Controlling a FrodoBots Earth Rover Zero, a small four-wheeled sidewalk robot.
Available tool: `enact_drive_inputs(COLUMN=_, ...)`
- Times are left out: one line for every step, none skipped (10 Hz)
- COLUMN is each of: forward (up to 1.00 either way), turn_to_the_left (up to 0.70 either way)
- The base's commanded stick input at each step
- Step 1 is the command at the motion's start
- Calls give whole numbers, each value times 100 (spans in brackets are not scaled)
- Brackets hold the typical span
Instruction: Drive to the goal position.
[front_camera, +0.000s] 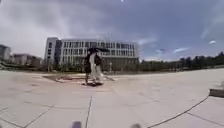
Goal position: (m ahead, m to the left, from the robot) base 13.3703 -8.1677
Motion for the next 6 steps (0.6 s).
enact_drive_inputs(forward=70, turn_to_the_left=-35)
enact_drive_inputs(forward=70, turn_to_the_left=-35)
enact_drive_inputs(forward=70, turn_to_the_left=-35)
enact_drive_inputs(forward=70, turn_to_the_left=-35)
enact_drive_inputs(forward=70, turn_to_the_left=-35)
enact_drive_inputs(forward=70, turn_to_the_left=-35)
